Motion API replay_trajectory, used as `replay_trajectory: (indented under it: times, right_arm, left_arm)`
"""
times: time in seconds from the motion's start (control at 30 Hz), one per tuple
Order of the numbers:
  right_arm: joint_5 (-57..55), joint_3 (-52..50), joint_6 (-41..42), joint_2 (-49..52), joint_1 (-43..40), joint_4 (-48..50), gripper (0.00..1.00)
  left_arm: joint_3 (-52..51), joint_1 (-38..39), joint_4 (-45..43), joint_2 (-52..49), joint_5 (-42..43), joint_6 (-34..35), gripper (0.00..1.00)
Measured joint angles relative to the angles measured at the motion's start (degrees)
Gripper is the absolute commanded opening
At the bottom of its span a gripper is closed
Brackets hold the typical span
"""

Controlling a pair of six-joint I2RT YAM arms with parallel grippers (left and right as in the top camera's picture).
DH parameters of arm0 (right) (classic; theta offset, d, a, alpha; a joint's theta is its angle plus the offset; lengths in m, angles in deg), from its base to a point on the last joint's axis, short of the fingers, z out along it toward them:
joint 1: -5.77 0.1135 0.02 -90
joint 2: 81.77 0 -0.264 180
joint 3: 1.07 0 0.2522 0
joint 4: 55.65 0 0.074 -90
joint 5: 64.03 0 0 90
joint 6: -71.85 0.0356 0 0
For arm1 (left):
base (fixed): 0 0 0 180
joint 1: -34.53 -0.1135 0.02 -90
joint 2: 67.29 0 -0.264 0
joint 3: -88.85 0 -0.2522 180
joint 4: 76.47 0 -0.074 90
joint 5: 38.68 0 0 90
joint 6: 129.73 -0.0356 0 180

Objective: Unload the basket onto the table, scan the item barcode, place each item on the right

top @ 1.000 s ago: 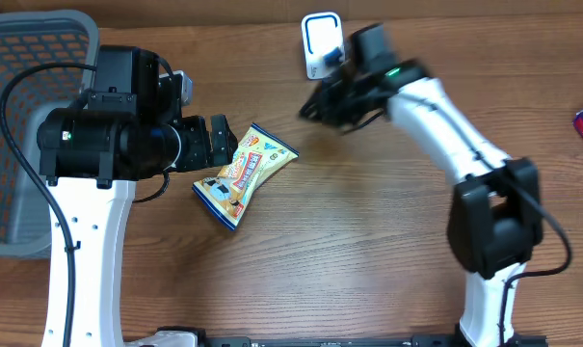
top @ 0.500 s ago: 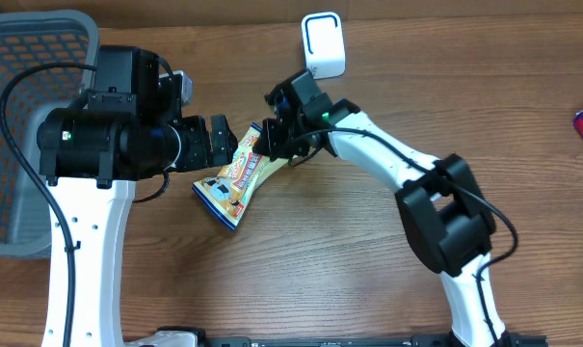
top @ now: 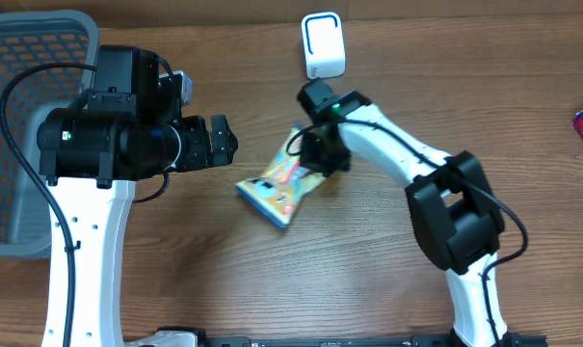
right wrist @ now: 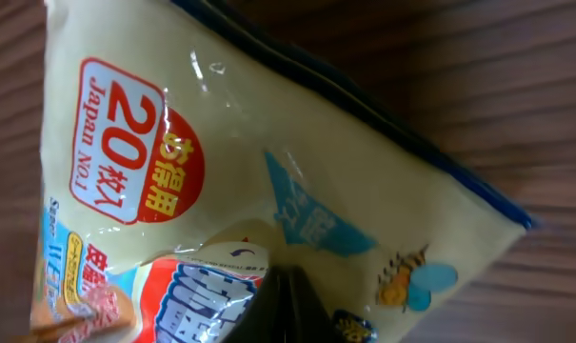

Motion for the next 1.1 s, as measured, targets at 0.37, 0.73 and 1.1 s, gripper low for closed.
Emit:
replay_trajectory:
  times: [0.37, 0.73, 1.1]
  right_arm:
    - [1.25, -1.05, -7.89, -11.10, -2.78, -3.04, 0.08]
    - [8.22, -15.30, -4.09, -9.60, 3.76, 7.15, 0.04]
    - [15.56, -20.11, -3.06, -8.90, 3.32, 7.39, 0.17]
  left_arm:
    - [0.00, 0.00, 0.00, 0.00, -0.02, 0.00, 1.00]
    - [0.00, 0.00, 0.00, 0.00, 0.00, 0.00, 1.00]
    - [0.00, 0.00, -0.02, 0.00, -0.02, 0.00, 1.00]
